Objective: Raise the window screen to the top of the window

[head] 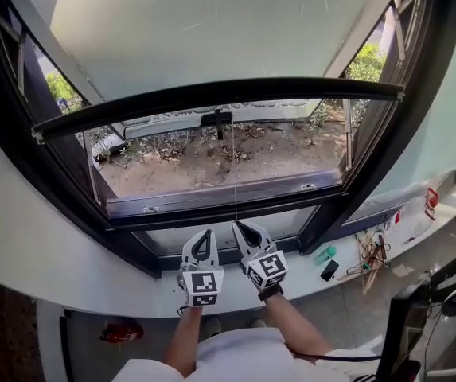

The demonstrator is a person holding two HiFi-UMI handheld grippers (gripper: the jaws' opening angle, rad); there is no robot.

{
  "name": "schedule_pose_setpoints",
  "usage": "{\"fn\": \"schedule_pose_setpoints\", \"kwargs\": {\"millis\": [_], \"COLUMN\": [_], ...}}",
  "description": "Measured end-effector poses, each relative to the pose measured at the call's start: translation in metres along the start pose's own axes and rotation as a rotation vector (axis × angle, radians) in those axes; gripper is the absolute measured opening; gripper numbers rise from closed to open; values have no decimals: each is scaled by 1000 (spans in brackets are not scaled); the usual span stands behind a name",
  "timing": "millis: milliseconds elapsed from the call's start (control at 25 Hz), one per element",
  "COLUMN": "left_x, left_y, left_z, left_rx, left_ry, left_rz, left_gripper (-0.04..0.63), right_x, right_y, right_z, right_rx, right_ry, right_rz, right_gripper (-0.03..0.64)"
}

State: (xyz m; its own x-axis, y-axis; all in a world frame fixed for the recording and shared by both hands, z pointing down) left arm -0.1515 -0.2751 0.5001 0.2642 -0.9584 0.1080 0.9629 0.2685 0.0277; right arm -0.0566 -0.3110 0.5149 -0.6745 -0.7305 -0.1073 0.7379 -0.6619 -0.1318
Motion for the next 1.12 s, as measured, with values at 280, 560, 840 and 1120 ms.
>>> {"fn": "schedule_pose_setpoints", "kwargs": {"millis": [280, 560, 840, 1120], "left_x": [1, 2, 3, 7], "left_y": [1, 1, 3, 0], "left_z": [1, -3, -8, -25], "left_rx": [-1, 0, 6, 11], "left_ry": [-1, 4, 15, 48], "left_rz": [5, 8, 11, 17], "left_gripper": [2, 2, 2, 2], "right_x": [1, 2, 0, 3], "right_y": [-5, -3, -1, 2], "right_z": [-33, -55, -67, -92], "right_rx": [-125, -91, -89, -130], "right_ry": [44, 103, 137, 175], "right_rz": [10, 7, 8, 21], "right_gripper": [2, 2, 2, 2]}}
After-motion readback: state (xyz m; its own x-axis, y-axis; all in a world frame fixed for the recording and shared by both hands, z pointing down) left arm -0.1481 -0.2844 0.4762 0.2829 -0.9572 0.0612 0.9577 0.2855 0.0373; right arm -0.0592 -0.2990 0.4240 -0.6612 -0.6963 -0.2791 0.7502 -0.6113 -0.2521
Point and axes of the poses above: the fingertips, and each gripper's own axes: x forward along the fingers, y to its right, z out of its underside, the point moved 3 cm from there along -x, backward along the fingers, and after that the axes turned 9 degrees about -x, right-handed, at the moved point
